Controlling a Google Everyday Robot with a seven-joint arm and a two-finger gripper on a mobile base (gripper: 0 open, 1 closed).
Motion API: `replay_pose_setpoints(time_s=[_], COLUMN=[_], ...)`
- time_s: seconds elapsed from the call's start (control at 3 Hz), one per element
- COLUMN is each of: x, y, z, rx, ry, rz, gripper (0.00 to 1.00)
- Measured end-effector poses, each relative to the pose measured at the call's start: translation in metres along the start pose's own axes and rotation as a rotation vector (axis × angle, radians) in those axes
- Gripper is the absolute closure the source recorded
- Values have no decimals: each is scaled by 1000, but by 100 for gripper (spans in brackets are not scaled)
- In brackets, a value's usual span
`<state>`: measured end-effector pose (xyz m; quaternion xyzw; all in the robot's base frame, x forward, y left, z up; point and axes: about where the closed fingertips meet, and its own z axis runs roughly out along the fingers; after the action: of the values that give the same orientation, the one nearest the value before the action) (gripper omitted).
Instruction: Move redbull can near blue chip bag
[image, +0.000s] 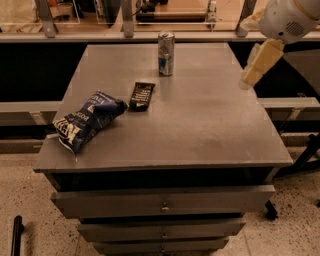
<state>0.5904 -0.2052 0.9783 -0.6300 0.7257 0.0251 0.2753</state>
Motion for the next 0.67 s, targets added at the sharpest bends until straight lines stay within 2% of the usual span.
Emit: replay_pose_setpoints(time_s=[0.33,0.67], x=[-40,-46], y=[-48,-56], z=[27,29], rx=[46,55], ry=[-239,-271], rz=[43,48], gripper=[0,0])
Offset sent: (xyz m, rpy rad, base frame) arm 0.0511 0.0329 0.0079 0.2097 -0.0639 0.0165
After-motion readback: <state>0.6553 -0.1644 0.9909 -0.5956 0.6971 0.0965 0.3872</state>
